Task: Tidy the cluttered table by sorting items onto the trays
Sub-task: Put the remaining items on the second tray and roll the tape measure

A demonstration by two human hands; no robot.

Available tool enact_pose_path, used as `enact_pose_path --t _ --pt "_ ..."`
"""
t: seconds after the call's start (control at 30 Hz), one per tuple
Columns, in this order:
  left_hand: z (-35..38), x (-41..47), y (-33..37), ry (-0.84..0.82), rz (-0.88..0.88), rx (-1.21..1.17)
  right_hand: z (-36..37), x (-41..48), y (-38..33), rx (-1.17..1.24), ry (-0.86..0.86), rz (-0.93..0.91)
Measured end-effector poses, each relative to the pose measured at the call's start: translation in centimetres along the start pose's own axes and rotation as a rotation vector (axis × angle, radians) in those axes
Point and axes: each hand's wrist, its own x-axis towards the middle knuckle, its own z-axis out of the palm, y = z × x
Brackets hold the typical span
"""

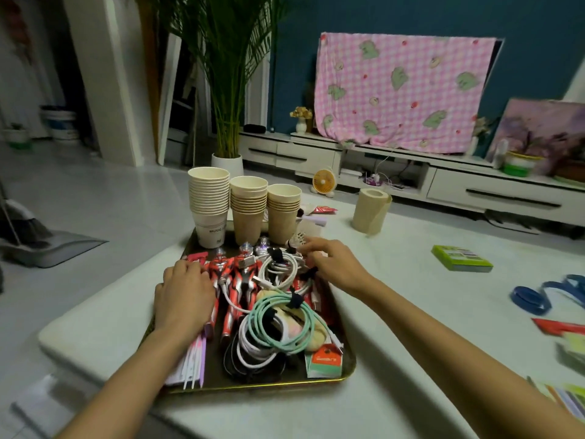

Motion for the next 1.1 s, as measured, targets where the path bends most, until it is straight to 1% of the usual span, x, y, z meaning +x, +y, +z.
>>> enact_pose_path --t 0.1,0.17,0.2,0.3,0.37,0.4,0.47,0.5,0.57,0.6,0.63,0.7,0.8,0.9,1.0,1.1 --pt "0.0 0.0 -0.3 0.017 0.008 -0.022 -2.3 0.2 0.5 0.123 0.168 0.025" --pt "0.1 0.0 -0.3 0.026 0.018 -0.021 -4.1 0.5 1.9 0.183 0.23 0.105" --pt "0.0 0.0 -0.3 0.03 0.02 -0.022 -4.8 0.5 3.0 0.207 0.239 0.158" --pt "0.4 0.1 -0.3 0.038 0.027 -0.023 -6.4 0.4 6.7 0.213 0.192 0.325" --pt "0.3 0.0 -0.9 0.052 0.032 -0.031 -7.0 0.3 8.9 0.128 0.214 0.377" --pt "0.6 0.2 -0.7 0.057 0.05 -0.035 -7.9 -0.1 10.2 0.042 0.268 0.399" --pt "0.4 0.1 -1.4 0.073 0.058 -0.027 -9.2 -0.8 12.3 -0.193 0.381 0.435" --pt "0.7 0.2 -1.1 0.072 0.068 -0.025 -10.4 -1.7 13.6 -0.356 0.417 0.473" --pt "0.6 0.3 -1.1 0.066 0.07 -0.016 -12.0 -3.2 16.3 -0.654 0.378 0.538" --pt "0.8 0.3 -0.9 0.062 0.066 -0.015 -12.7 -4.0 17.6 -0.733 0.325 0.572" --pt "0.8 0.3 -0.9 0.062 0.063 -0.015 -13.0 -4.4 18.6 -0.756 0.276 0.61" --pt "0.9 0.2 -0.8 0.067 0.06 -0.014 -13.1 -4.6 20.3 -0.682 0.214 0.674" --pt "1.0 0.2 -0.8 0.085 0.067 -0.004 -12.7 -3.7 21.3 -0.599 0.18 0.704" --pt "0.9 0.3 -0.7 0.095 0.077 0.004 -12.6 -2.9 21.8 -0.589 0.189 0.715" --pt "1.0 0.4 -0.7 0.105 0.08 0.011 -12.4 -2.2 22.1 -0.605 0.216 0.682" --pt "1.0 0.6 -0.9 0.104 0.07 0.033 -12.3 -2.1 21.7 -0.635 0.239 0.596"
